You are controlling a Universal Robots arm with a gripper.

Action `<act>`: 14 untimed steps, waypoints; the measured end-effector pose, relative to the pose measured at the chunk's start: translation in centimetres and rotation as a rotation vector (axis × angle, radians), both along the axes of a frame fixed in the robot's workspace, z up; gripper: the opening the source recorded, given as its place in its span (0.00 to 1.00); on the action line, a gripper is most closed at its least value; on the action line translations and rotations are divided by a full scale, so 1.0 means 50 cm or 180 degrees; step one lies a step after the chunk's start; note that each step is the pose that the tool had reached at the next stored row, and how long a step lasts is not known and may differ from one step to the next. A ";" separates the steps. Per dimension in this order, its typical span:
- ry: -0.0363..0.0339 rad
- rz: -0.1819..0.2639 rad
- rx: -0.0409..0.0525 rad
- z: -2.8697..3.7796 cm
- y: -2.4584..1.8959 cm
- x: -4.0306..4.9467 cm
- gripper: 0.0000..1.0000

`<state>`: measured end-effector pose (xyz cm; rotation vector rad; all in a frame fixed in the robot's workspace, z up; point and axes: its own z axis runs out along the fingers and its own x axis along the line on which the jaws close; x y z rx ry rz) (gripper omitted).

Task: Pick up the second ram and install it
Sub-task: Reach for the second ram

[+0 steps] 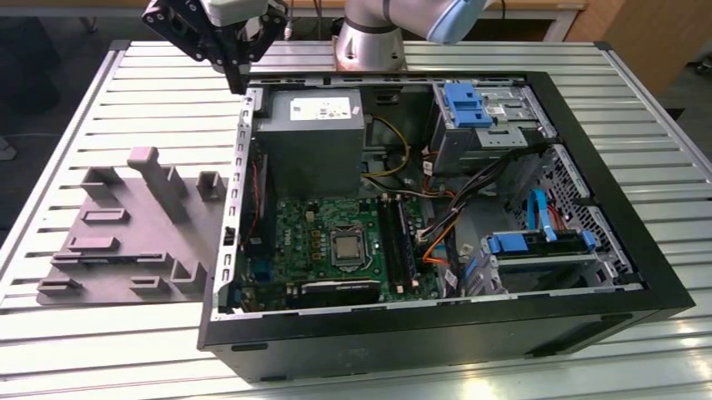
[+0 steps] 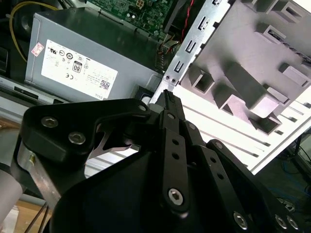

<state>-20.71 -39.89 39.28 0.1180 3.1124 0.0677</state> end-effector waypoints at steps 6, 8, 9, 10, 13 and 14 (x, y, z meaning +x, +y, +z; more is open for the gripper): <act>0.0000 0.0000 0.0000 0.000 0.0000 -0.008 0.11; 0.0000 0.0000 0.0000 0.000 0.0000 -0.010 0.11; 0.0000 0.0000 0.0000 0.000 0.0000 -0.011 0.11; 0.0000 0.0000 0.0000 0.000 0.0000 -0.012 0.11; 0.0000 0.0000 0.0000 0.000 0.0000 -0.016 0.11; 0.0000 0.0000 0.0000 0.000 0.0000 -0.017 0.11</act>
